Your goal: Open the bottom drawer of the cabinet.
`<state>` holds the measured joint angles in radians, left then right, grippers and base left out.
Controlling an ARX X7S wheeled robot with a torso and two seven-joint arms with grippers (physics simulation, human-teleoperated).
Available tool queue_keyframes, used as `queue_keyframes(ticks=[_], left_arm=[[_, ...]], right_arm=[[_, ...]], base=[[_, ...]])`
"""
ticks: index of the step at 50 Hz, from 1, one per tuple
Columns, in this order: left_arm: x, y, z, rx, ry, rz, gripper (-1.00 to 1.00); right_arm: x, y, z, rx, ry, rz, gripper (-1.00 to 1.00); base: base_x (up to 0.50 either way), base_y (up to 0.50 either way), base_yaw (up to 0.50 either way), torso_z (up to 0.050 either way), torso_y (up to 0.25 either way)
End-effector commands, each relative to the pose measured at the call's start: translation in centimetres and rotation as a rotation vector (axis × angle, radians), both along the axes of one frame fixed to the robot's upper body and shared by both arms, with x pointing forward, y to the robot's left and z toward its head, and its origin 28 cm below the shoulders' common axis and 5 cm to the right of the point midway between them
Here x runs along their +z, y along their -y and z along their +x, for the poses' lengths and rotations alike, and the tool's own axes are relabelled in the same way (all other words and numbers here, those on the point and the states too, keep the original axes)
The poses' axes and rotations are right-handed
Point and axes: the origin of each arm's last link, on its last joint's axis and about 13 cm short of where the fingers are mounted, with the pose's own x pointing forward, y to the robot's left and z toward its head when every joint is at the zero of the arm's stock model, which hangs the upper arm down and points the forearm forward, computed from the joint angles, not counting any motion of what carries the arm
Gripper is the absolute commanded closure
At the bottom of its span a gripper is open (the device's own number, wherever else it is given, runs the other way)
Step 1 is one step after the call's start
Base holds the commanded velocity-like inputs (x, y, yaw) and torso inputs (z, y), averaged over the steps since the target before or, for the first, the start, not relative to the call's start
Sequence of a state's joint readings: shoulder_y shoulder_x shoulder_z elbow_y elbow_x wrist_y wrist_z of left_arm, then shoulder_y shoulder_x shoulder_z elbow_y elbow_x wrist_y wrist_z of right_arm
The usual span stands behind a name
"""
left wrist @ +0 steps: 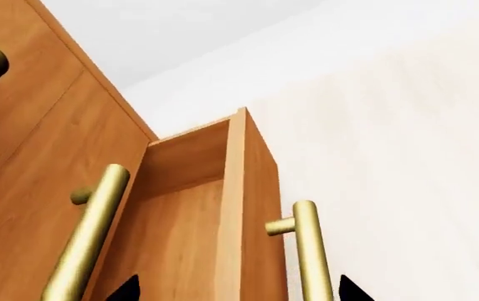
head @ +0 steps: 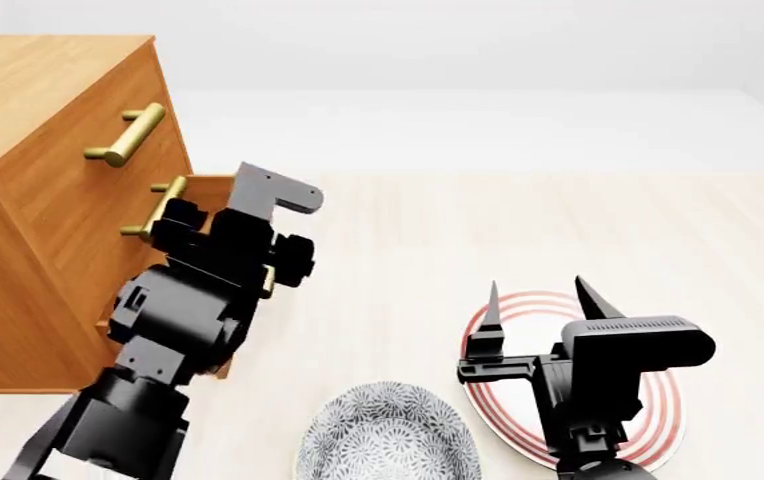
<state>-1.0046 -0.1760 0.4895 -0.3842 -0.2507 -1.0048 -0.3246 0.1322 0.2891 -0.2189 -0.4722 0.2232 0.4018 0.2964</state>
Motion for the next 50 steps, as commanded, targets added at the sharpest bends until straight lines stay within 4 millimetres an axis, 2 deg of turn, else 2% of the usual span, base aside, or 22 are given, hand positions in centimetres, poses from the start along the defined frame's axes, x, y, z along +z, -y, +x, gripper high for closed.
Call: queue_keyframes(ticks=[1, 18, 40, 50], left_arm=[[-0.3, -0.8, 0.9, 0.062, -0.093, -0.125, -1.0], [-1.0, -1.8, 1.6, 0.152, -0.193, -0.146, -1.0], [-1.9, -2.4, 1.7, 0.126, -0.338, -0.233, -1.0], [-2.0, -2.3, 1.7, 0.115, -0.345, -0.247, -1.0]], right_arm=[[-0.1, 0.0, 0.0, 0.0, -0.001, 0.001, -1.0], [0.0, 0.0, 0.1, 0.0, -0.001, -0.004, -1.0], [0.1, -0.1, 0.0, 0.0, -0.001, -0.008, -1.0], [0.1, -0.1, 0.0, -0.001, -0.002, -0.007, -1.0]], base=[[0.0, 0.0, 0.0, 0.0, 0.0], [0.0, 0.0, 0.0, 0.0, 0.0], [0.0, 0.0, 0.0, 0.0, 0.0], [0.0, 0.0, 0.0, 0.0, 0.0]])
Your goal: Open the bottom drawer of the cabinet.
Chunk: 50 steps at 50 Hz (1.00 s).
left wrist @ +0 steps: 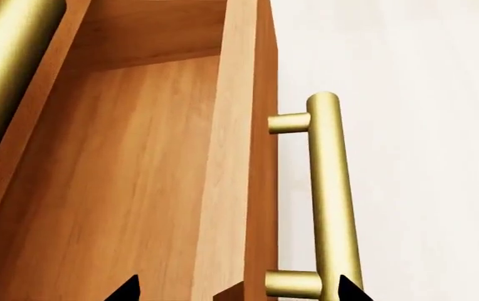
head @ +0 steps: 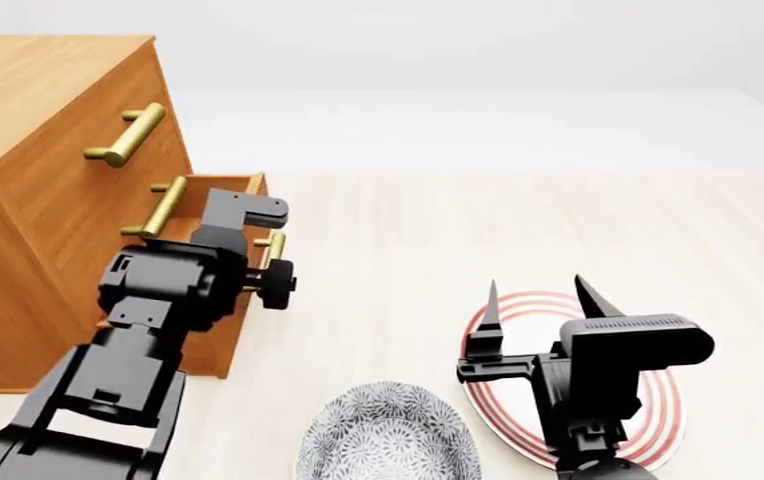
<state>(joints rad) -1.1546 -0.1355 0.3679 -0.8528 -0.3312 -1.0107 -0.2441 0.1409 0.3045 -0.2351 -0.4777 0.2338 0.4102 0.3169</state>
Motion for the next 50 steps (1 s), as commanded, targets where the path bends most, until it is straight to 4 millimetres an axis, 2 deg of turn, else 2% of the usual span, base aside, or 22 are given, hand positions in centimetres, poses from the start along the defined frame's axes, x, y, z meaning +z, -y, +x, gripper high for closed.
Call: queue_keyframes(ticks=[1, 38, 50], left_arm=[[-0.6, 0.0, -0.2, -0.014, -0.042, -0.049, -1.0], [0.3, 1.5, -1.2, -0.152, -0.053, -0.17, -1.0], [0.3, 2.9, -1.3, -0.206, -0.056, -0.188, -1.0]], right_arm=[[-0.1, 0.0, 0.0, 0.0, -0.002, 0.001, -1.0], [0.1, 0.0, 0.0, -0.003, 0.001, -0.005, -1.0], [0.1, 0.0, 0.0, -0.004, 0.002, -0.003, -1.0]], base=[[0.0, 0.0, 0.0, 0.0, 0.0], [0.0, 0.0, 0.0, 0.0, 0.0], [0.0, 0.0, 0.0, 0.0, 0.0]])
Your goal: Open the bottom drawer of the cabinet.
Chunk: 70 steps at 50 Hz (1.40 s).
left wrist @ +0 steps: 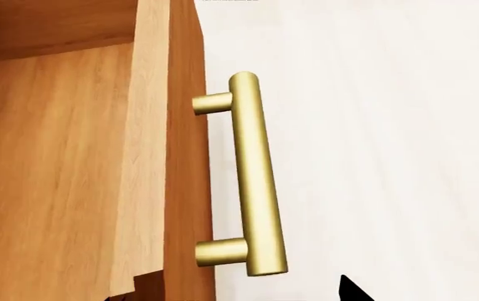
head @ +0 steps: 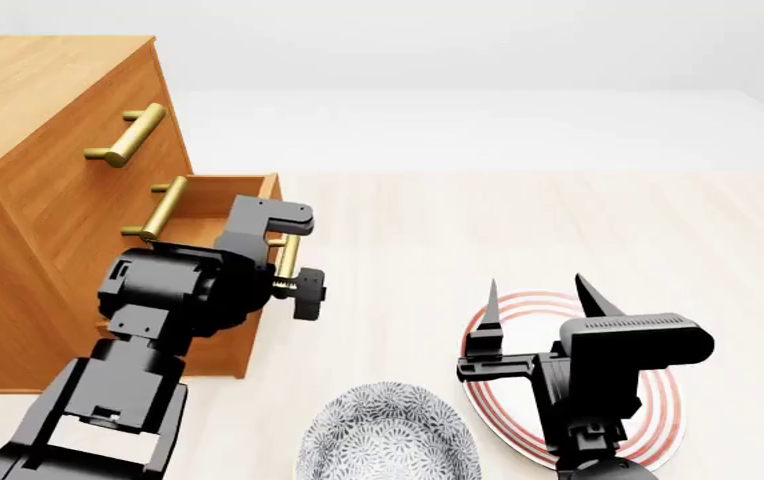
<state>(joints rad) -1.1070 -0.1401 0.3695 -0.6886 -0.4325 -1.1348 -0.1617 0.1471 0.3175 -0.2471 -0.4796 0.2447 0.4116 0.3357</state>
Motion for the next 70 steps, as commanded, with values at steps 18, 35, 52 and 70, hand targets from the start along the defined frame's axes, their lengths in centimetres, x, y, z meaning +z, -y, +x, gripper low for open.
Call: queue_keyframes(ticks=[18, 35, 52, 70], left_arm=[[-0.4, 4.3, -0.4, -0.147, -0.026, -0.099, -1.0], [0.4, 5.8, -0.9, -0.209, -0.02, -0.15, -1.0], [1.0, 6.0, -1.3, -0.242, -0.004, -0.176, -1.0], [7.1, 4.6, -4.2, -0.163, 0.455, -0.155, -1.0]], right_arm=[[0.1, 0.1, -0.1, -0.002, 0.005, 0.002, -1.0], [0.2, 0.2, -0.2, -0.003, 0.008, -0.002, -1.0], [0.4, 0.2, -0.2, -0.004, 0.009, -0.004, -1.0], [0.3, 0.0, -0.1, -0.002, 0.007, 0.0, -1.0]], base=[[0.0, 0.0, 0.0, 0.0, 0.0], [0.0, 0.0, 0.0, 0.0, 0.0], [0.0, 0.0, 0.0, 0.0, 0.0], [0.0, 0.0, 0.0, 0.0, 0.001]])
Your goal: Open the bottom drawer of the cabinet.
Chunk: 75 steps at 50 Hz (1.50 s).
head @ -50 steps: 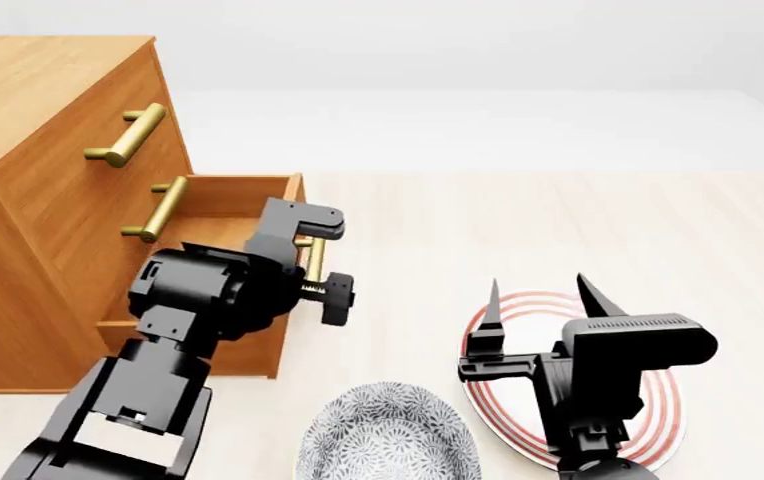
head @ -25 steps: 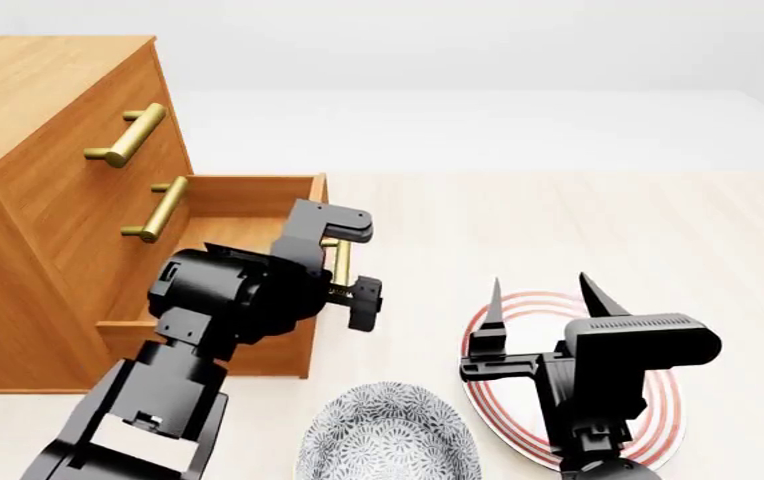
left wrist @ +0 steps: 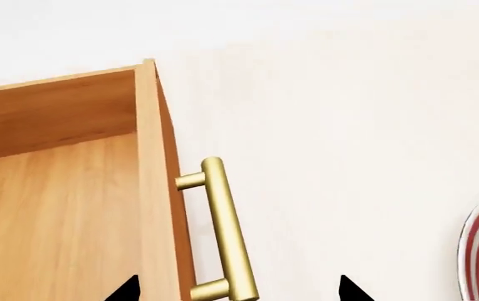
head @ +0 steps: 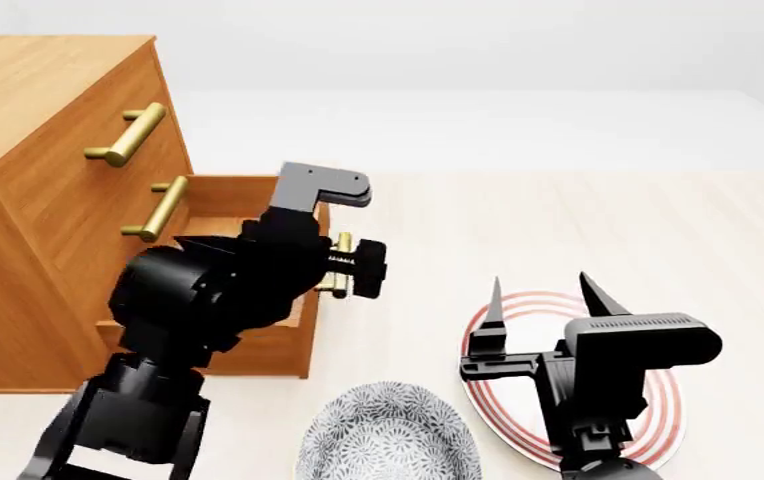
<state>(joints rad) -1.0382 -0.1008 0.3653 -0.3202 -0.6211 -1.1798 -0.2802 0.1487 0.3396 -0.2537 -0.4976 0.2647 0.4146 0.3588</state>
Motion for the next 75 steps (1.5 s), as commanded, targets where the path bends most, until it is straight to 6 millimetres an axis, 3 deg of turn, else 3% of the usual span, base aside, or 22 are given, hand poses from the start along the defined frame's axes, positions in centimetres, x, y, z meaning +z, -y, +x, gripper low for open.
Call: queue_keyframes(ticks=[1, 5, 10, 14, 20, 27, 46, 60, 75], left_arm=[[4.1, -0.3, -2.3, 0.014, 0.264, -0.073, -1.0], [4.5, -0.5, -3.9, -0.017, 0.303, -0.094, -1.0], [3.0, -1.0, -7.0, -0.035, 0.428, -0.098, -1.0], [1.9, -1.8, -9.9, -0.009, 0.536, -0.161, -1.0], [1.0, -2.5, -12.5, 0.029, 0.696, -0.215, -1.0], [0.2, -2.9, -12.9, 0.081, 0.812, -0.194, -1.0], [-0.1, -2.8, -12.7, 0.098, 0.855, -0.175, -1.0], [4.6, -2.6, -13.5, 0.099, 1.056, -0.143, -1.0], [5.6, -2.5, -14.7, 0.086, 1.127, -0.165, -1.0]], right_arm=[[0.0, -0.1, 0.1, 0.003, -0.001, 0.001, -1.0], [0.0, -0.1, 0.1, 0.003, 0.001, 0.0, -1.0], [0.6, -0.1, 0.2, 0.0, 0.018, -0.02, -1.0], [2.5, 0.0, 0.5, -0.013, 0.087, -0.052, -1.0], [5.3, -0.5, 0.7, -0.018, 0.208, -0.116, -1.0], [7.2, -0.8, 0.4, -0.036, 0.355, -0.156, -1.0], [8.0, -0.8, 0.2, -0.045, 0.396, -0.169, -1.0], [11.8, -1.2, -0.3, -0.029, 0.511, -0.198, -1.0], [12.5, -1.3, -1.3, -0.023, 0.57, -0.199, -1.0]], base=[[0.0, 0.0, 0.0, 0.0, 0.0], [0.0, 0.0, 0.0, 0.0, 0.0], [0.0, 0.0, 0.0, 0.0, 0.0], [0.0, 0.0, 0.0, 0.0, 0.0], [0.0, 0.0, 0.0, 0.0, 0.0], [0.0, 0.0, 0.0, 0.0, 0.0], [0.0, 0.0, 0.0, 0.0, 0.0], [0.0, 0.0, 0.0, 0.0, 0.0], [0.0, 0.0, 0.0, 0.0, 0.0]])
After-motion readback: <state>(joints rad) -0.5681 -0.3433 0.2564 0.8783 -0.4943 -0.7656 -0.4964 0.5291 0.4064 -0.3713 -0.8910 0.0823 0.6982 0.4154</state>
